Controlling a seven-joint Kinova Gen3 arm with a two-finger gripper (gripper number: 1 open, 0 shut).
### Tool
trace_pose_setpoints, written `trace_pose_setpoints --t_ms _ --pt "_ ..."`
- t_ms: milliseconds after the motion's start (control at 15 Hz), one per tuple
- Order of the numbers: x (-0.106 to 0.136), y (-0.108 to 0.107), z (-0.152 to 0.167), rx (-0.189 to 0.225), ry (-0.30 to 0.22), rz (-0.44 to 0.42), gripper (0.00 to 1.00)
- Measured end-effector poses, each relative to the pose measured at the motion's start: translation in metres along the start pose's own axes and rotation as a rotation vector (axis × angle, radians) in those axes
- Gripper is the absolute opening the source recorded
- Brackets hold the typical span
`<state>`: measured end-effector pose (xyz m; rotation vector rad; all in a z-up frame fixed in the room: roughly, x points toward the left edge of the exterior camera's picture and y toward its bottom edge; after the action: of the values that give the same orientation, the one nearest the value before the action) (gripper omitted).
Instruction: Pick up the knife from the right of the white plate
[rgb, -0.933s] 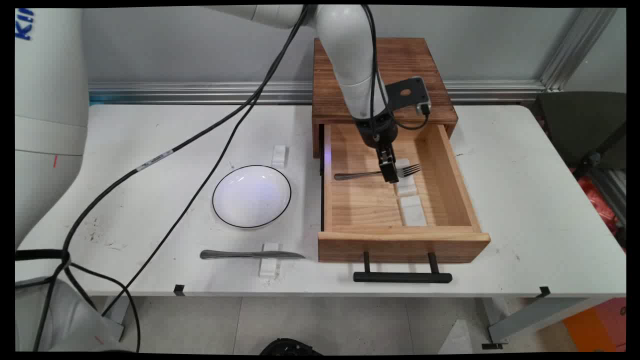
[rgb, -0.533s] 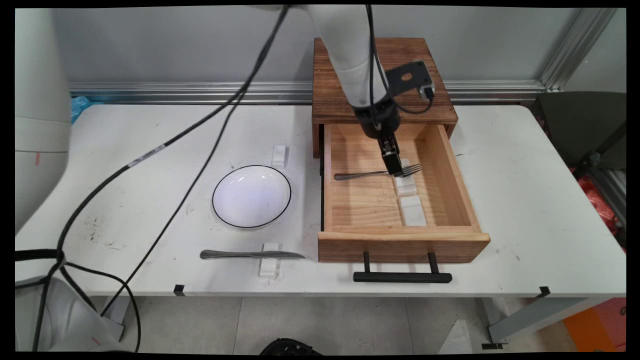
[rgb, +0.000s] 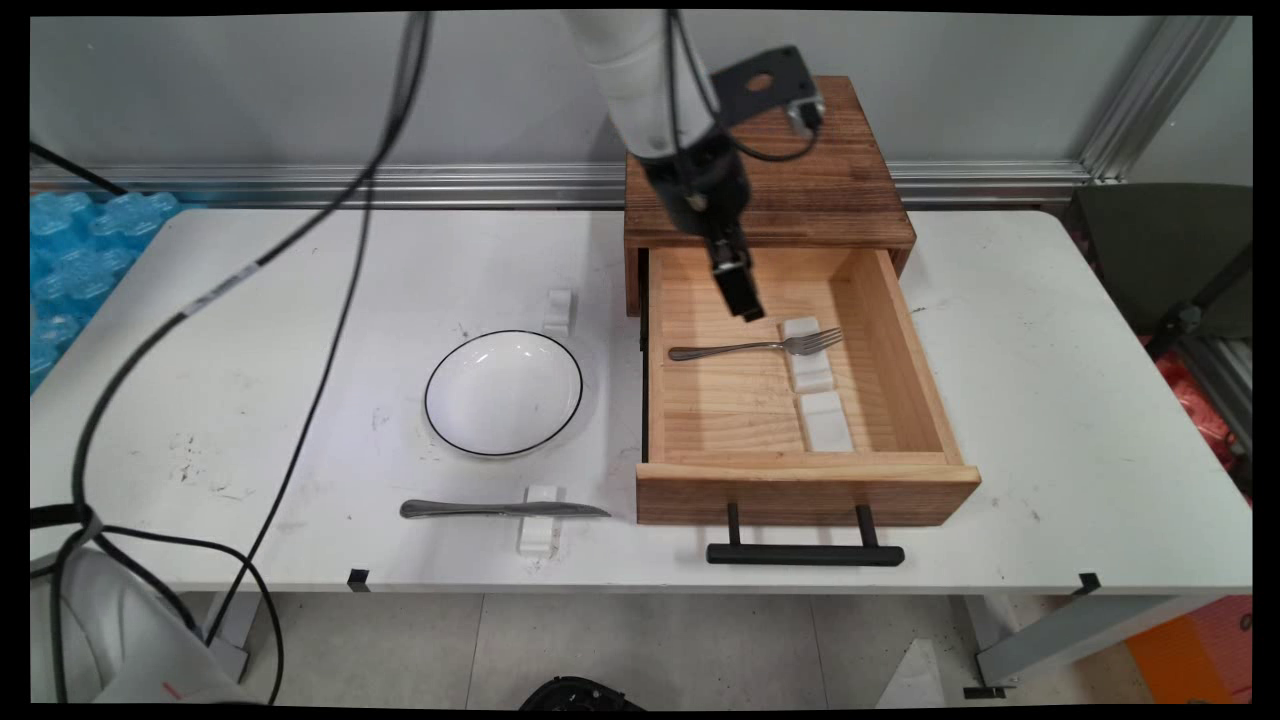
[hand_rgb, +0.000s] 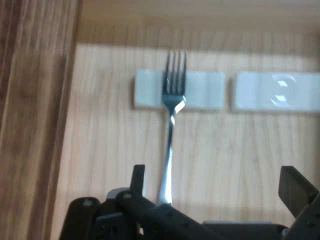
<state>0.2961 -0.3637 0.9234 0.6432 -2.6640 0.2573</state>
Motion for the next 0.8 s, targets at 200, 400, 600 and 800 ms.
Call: trace_pose_setpoints --t_ms 200,400,600,800 --pt "-0.026 0.011 -0.036 0.003 -0.012 0.017 1.0" --pt "-0.059 0.023 -0.066 0.004 -0.033 0.032 1.0" --pt "-0.095 0.039 -0.089 -0.004 -0.068 0.032 1.0" --pt "-0.122 0.054 -0.101 -0.017 -0.092 0.032 1.0"
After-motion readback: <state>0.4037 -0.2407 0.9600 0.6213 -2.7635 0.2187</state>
